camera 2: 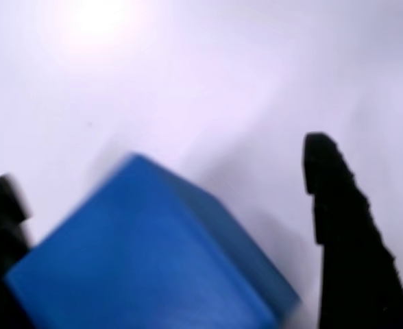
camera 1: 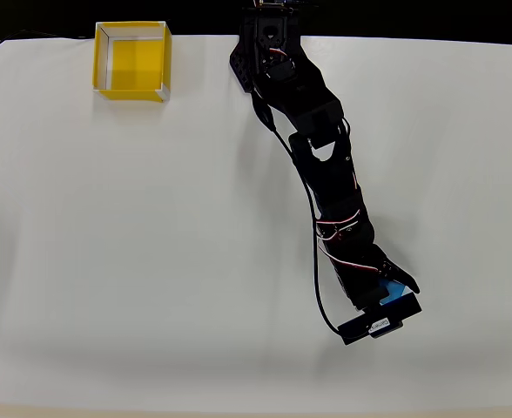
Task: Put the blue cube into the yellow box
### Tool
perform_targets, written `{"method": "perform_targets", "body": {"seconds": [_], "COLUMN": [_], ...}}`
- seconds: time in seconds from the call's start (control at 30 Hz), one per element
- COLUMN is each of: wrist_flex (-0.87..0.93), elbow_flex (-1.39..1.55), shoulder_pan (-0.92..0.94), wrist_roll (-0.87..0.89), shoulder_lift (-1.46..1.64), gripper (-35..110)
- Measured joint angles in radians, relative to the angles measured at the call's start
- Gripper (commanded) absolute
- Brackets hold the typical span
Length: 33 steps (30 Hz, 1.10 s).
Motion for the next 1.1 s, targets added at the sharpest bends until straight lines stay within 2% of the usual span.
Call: {"method": "perform_targets", "body": {"seconds": [0.2,0.33,0.53,0.83,1.1], "wrist_flex": [0.011,0.014,0.014,0.029,0.127], "elbow_flex": [-0.006,-0.008,-0.008,-0.018,-0.074], "shoulder_pan": [-0.005,-0.011,-0.009,-0.006,0.08], "wrist_roll": [0.02,0.017,0.009,-0.023,-0.06], "shoulder_lift": [-0.017,-0.015,-0.015,-0.015,-0.015], "gripper": [31,20,14,12,13]}}
